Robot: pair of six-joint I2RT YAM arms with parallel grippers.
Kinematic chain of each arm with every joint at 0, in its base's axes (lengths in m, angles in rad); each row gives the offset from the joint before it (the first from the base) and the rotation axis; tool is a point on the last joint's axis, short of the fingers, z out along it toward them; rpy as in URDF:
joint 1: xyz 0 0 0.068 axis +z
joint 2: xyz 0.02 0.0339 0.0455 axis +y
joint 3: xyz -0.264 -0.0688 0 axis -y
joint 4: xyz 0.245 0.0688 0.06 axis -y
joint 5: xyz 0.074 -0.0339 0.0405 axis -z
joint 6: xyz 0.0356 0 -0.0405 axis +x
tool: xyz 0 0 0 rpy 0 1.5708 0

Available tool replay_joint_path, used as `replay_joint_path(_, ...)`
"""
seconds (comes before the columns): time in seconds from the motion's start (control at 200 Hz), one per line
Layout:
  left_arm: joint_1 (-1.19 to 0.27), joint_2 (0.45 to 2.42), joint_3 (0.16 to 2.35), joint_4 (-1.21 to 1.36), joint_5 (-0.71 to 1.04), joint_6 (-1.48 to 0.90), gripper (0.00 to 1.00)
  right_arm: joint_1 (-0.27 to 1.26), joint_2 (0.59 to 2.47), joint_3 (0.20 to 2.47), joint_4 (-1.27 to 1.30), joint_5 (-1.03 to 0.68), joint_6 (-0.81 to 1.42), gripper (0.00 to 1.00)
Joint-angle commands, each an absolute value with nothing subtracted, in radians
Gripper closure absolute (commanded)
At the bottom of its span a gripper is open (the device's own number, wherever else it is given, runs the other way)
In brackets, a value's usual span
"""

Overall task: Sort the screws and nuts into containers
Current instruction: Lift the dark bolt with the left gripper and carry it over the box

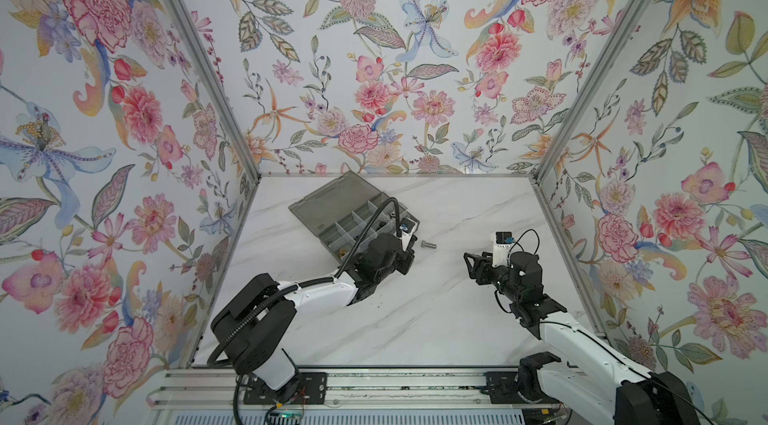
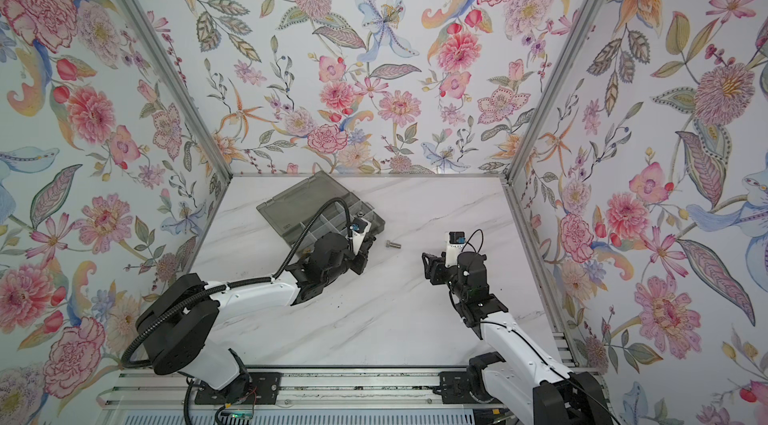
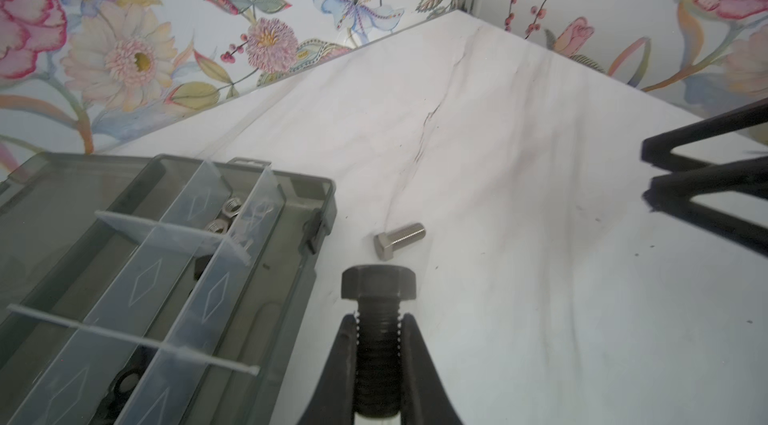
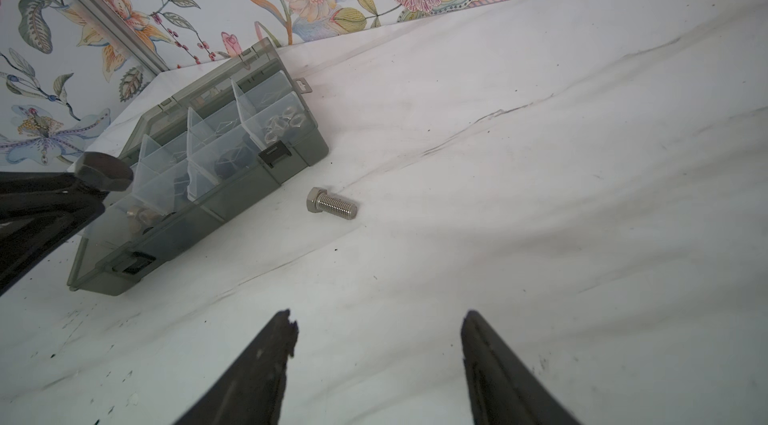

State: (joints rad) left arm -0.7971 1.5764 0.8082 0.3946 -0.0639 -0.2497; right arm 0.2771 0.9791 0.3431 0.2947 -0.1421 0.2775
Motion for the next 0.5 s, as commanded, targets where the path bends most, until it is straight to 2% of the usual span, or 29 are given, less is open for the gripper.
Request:
replay_joint_path(0.0, -0.743, 1.514, 0.735, 0.365, -0.078, -0.236, 1.00, 0.275, 0.985, 0.350, 0.292, -0.156, 0.289, 0.34)
replay_joint_path(0.24, -0.648, 1.460, 0.617, 0.418, -0.054, -0.223, 1.00, 0.282, 1.016, 0.362, 0.303, -0.160, 0.293, 0.34)
replay_joint_path(0.495, -0.576, 1.535, 0.611, 0.433, -0.007, -0.216, 1.00, 0.290, 1.038, 0.373, 0.308, -0.161, 0.291, 0.34)
